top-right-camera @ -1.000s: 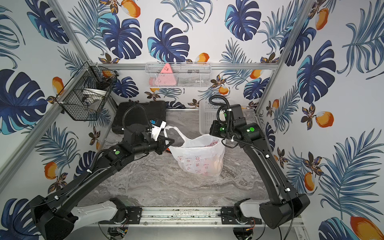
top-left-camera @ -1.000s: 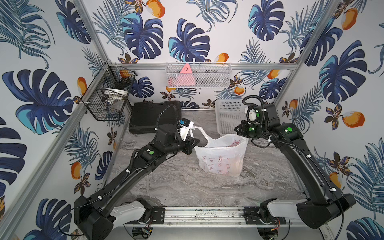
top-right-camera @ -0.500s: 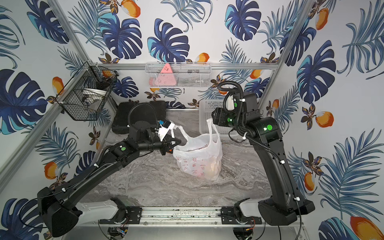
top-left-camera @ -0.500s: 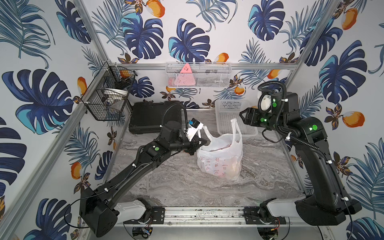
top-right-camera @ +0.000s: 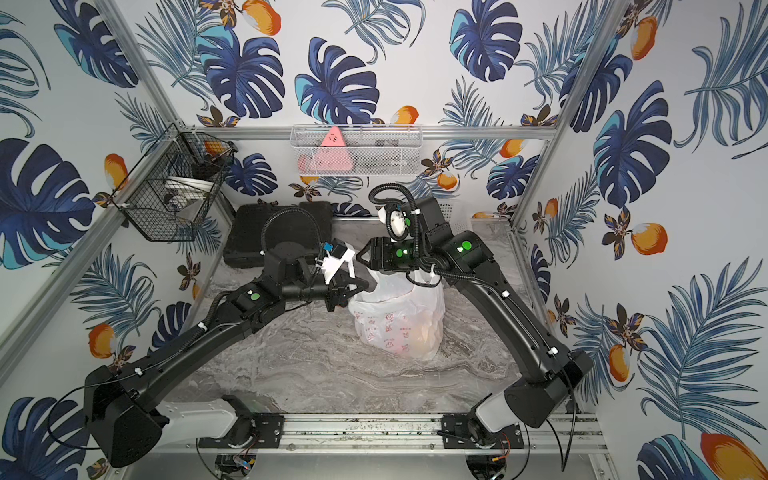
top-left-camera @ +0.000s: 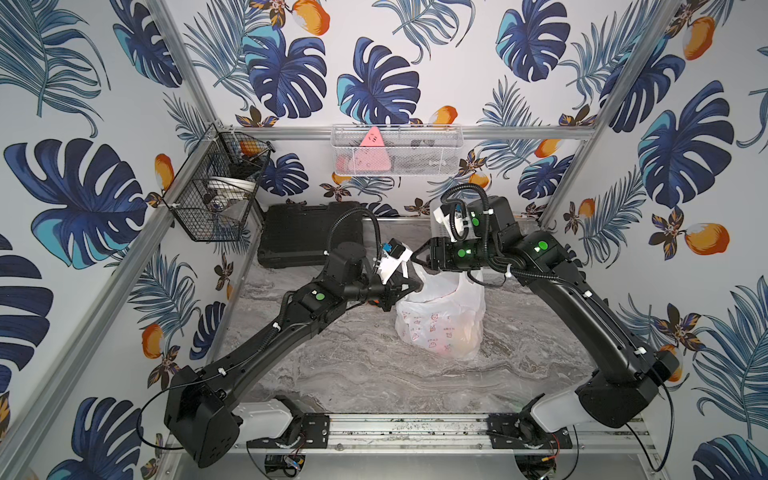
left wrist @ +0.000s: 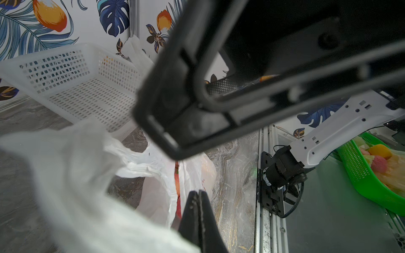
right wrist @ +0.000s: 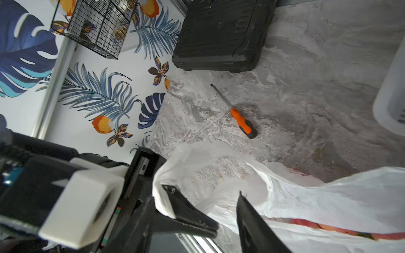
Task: Place the peach into a plastic bag & tie a knot
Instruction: Adjust the plastic bag at the center of the board.
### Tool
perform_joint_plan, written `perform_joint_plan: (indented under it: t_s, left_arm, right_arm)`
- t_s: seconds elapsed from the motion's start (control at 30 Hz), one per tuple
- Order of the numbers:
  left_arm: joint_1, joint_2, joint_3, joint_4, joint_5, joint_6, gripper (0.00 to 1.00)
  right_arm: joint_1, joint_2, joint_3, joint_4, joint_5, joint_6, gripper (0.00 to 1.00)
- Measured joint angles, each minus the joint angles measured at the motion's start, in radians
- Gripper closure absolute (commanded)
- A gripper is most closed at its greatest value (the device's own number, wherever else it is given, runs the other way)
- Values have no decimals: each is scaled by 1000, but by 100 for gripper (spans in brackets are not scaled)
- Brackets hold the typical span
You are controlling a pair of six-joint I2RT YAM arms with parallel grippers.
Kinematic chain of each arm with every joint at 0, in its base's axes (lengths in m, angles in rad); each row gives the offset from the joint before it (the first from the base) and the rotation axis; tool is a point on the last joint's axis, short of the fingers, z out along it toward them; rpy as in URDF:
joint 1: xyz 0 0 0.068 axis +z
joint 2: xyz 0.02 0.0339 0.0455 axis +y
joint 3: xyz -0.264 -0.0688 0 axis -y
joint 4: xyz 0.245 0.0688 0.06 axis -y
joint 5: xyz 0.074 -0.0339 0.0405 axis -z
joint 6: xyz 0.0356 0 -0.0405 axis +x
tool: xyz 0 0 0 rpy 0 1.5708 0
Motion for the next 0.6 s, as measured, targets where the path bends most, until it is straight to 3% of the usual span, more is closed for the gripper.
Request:
perform_joint_plan:
  t_s: [0.2,0.5,0.6]
  left_arm:
    - [0,1,-1,7,17,3,100]
    - [-11,6,-10,20,35,4,100]
    - [-11,6,-11,20,34,8,100]
  right_arm:
    - [-2,16,-40,90,-73,113,43]
    - [-2,46,-56,181,-106,287,64]
    - [-2,60,-56,194,-125,321,66]
